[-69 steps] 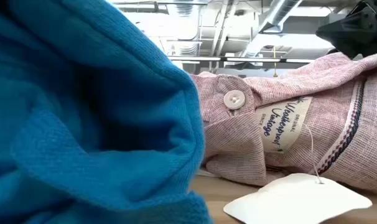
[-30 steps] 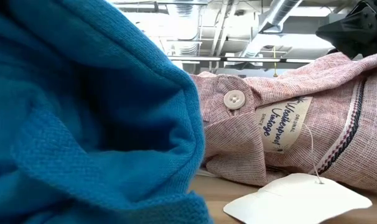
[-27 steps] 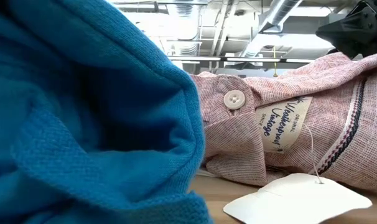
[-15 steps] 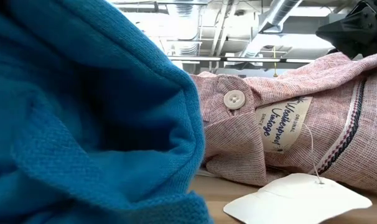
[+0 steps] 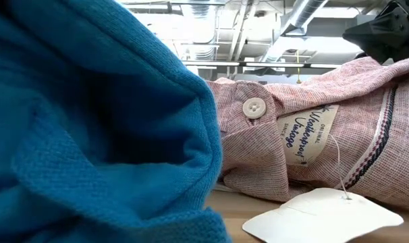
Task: Pick & Place Cloths
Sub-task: Put the pink polo shirt into the wire basket
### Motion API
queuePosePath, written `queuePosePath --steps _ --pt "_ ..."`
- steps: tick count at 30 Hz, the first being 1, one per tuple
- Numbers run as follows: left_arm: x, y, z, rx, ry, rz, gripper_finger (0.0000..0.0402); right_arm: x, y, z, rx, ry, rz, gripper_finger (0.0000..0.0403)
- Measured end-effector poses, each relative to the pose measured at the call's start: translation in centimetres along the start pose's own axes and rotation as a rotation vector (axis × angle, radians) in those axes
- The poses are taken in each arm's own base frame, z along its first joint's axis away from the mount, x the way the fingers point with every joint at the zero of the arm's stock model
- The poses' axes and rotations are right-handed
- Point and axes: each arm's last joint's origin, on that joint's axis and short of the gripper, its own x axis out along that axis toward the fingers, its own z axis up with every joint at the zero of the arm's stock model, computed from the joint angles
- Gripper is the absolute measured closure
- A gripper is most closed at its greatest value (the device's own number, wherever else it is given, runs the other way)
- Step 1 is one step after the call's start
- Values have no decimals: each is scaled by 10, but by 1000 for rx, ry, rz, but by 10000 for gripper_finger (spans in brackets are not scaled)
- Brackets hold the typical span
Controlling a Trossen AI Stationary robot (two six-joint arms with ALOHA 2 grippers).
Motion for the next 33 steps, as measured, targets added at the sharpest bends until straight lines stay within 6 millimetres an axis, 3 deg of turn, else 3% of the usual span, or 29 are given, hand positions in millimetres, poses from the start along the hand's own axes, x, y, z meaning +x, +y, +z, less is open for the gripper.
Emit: queuePosePath --steps 28,33 --pt "0 0 1 1 -8 -3 400 0 0 0 1 1 1 386" --pt "0 0 1 1 -8 -3 400 0 1 4 200 -35 17 386"
